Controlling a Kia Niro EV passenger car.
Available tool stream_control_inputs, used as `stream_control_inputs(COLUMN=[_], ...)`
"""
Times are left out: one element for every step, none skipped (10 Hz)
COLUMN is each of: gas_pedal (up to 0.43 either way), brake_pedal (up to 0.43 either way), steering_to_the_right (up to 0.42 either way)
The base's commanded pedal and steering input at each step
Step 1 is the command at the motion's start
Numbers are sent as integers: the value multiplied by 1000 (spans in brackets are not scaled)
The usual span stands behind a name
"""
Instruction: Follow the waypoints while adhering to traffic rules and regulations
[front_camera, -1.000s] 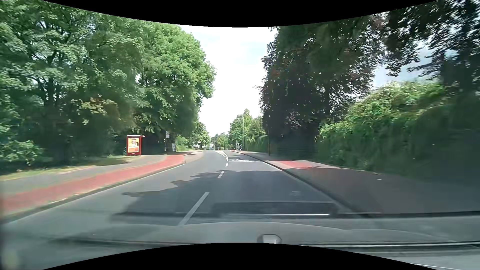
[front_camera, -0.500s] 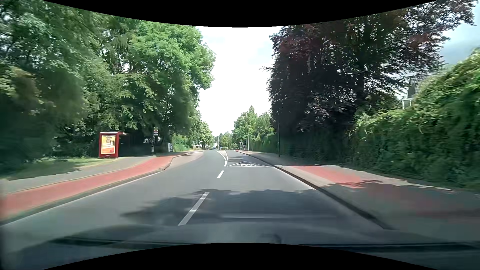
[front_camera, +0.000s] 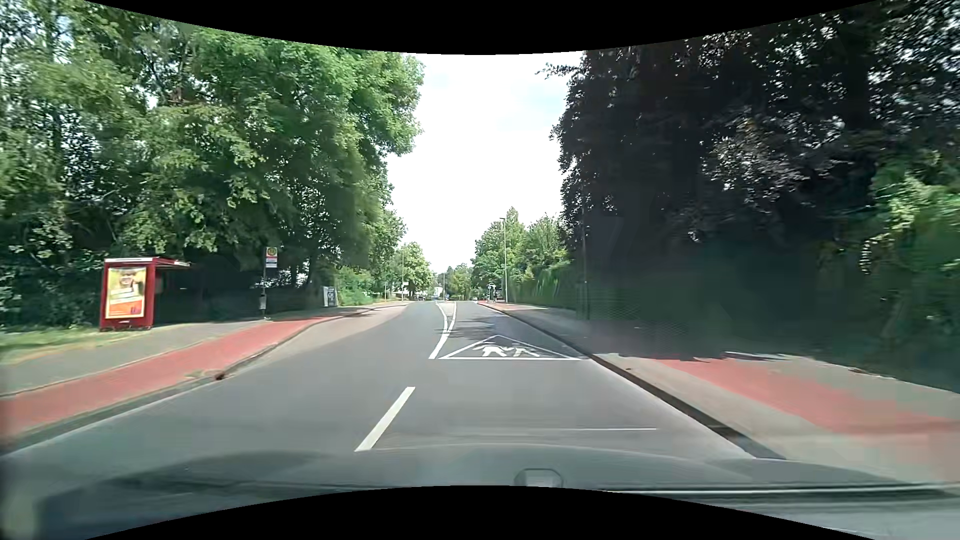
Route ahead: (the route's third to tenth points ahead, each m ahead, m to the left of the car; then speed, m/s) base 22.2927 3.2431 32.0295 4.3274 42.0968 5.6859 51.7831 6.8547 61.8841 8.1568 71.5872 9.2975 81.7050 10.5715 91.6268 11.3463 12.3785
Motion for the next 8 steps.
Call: stream_control_inputs(gas_pedal=[177,177,177,177,177,177,177,177], brake_pedal=[18,18,18,18,18,18,18,18], steering_to_the_right=[-17,-17,-17,-16,-15,-15,-15,-15])
